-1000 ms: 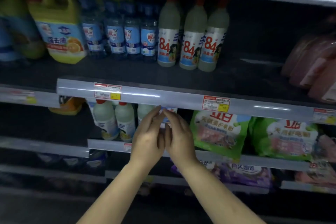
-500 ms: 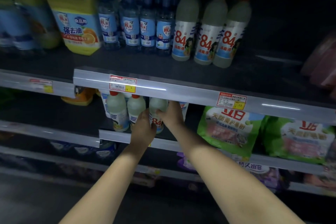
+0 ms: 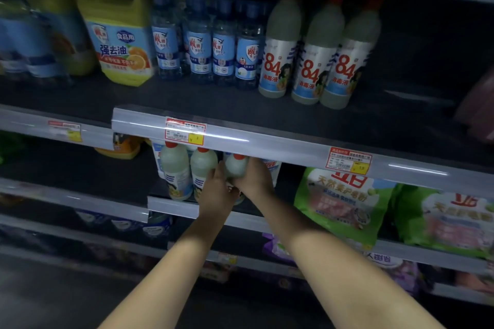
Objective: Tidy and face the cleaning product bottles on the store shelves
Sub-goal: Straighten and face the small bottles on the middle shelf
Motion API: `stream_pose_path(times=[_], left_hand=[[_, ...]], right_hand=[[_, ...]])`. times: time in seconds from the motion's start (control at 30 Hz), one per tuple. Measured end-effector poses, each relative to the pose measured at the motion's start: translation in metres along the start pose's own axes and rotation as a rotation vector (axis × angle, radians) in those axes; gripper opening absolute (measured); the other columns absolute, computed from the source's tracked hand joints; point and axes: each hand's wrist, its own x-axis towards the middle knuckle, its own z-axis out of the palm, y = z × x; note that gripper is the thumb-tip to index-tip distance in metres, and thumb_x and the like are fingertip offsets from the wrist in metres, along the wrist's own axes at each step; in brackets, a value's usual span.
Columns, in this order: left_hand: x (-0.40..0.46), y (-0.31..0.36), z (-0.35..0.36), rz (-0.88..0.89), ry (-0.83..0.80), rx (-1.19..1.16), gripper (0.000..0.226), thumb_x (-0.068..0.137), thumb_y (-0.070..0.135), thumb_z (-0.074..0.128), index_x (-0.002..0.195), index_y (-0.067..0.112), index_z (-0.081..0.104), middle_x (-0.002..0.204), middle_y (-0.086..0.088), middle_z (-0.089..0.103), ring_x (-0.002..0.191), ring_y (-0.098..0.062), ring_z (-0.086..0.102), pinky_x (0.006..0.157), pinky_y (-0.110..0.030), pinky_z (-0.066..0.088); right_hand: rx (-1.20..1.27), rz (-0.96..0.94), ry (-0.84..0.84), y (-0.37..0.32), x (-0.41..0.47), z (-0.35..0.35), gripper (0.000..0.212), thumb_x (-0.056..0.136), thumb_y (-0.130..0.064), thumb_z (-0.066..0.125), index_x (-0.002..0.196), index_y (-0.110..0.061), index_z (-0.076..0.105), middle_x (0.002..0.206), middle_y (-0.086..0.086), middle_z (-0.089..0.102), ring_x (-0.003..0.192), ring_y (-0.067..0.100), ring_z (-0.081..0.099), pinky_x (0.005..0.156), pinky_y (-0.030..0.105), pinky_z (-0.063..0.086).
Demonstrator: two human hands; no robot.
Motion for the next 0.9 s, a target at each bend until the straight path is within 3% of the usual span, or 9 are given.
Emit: stream_pose_path(times=[0.13, 0.27, 0.43, 0.53, 0.67, 0.77, 0.9], left_hand=[[-0.011, -0.006, -0.002, 0.035, -0.05, -0.024, 0.073, 0.069, 0.007, 0.073, 0.135, 0.012, 0.041, 0.119, -0.016, 0.053, 0.107, -0.032, 0.052, 0.084, -0.036, 0.046], [-0.028, -0.007, -0.01, 0.014, -0.088, -0.129, 0.055, 0.07, 0.016, 0.074, 0.118, 0.018, 0.048, 0.112, -0.004, 0.062, 0.104, -0.02, 0.059, 0.082, -0.04, 0.052], [-0.051, 0.016, -0.042, 0.089, -0.071, -0.209, 0.053, 0.073, 0.012, 0.075, 0.114, 0.028, 0.045, 0.101, 0.009, 0.059, 0.093, -0.01, 0.057, 0.07, -0.011, 0.043], [-0.06, 0.035, -0.063, 0.064, -0.048, -0.21, 0.055, 0.072, 0.011, 0.076, 0.12, 0.021, 0.049, 0.095, 0.014, 0.055, 0.089, -0.006, 0.052, 0.065, -0.009, 0.036], [-0.068, 0.062, -0.091, 0.168, 0.029, -0.231, 0.051, 0.069, 0.006, 0.076, 0.114, 0.019, 0.055, 0.089, 0.02, 0.056, 0.081, 0.003, 0.054, 0.064, 0.0, 0.038], [-0.072, 0.089, -0.115, 0.271, 0.041, -0.24, 0.047, 0.069, 0.01, 0.075, 0.107, 0.027, 0.054, 0.091, 0.024, 0.058, 0.085, 0.014, 0.054, 0.068, 0.0, 0.039], [-0.072, 0.13, -0.14, 0.376, 0.049, -0.184, 0.058, 0.069, 0.024, 0.073, 0.12, 0.03, 0.047, 0.094, 0.022, 0.057, 0.087, 0.004, 0.056, 0.071, -0.012, 0.044]], right_hand=[[0.01, -0.087, 0.003, 0.008, -0.029, -0.004, 0.062, 0.069, -0.029, 0.076, 0.123, -0.021, 0.046, 0.122, 0.004, 0.062, 0.112, 0.024, 0.057, 0.086, 0.028, 0.045], [-0.02, -0.212, -0.042, 0.008, -0.053, -0.015, 0.064, 0.07, -0.025, 0.076, 0.127, -0.018, 0.047, 0.125, 0.005, 0.06, 0.115, 0.024, 0.057, 0.092, 0.033, 0.048], [0.058, -0.309, -0.021, -0.009, -0.079, -0.043, 0.059, 0.068, -0.022, 0.078, 0.12, -0.02, 0.051, 0.118, 0.001, 0.064, 0.11, 0.02, 0.059, 0.089, 0.034, 0.049], [0.089, -0.308, -0.026, -0.03, -0.093, -0.064, 0.06, 0.067, -0.022, 0.078, 0.121, -0.024, 0.052, 0.12, -0.001, 0.063, 0.11, 0.02, 0.058, 0.09, 0.034, 0.048], [0.174, -0.334, 0.027, -0.056, -0.109, -0.095, 0.059, 0.062, -0.023, 0.081, 0.115, -0.028, 0.055, 0.112, -0.006, 0.066, 0.102, 0.017, 0.06, 0.087, 0.037, 0.051], [0.198, -0.377, 0.055, -0.075, -0.117, -0.122, 0.06, 0.061, -0.025, 0.082, 0.114, -0.029, 0.053, 0.107, -0.009, 0.066, 0.1, 0.012, 0.059, 0.084, 0.036, 0.052], [0.245, -0.444, 0.116, -0.101, -0.122, -0.155, 0.061, 0.061, -0.024, 0.083, 0.114, -0.029, 0.054, 0.104, -0.011, 0.066, 0.099, 0.009, 0.061, 0.084, 0.037, 0.053]])
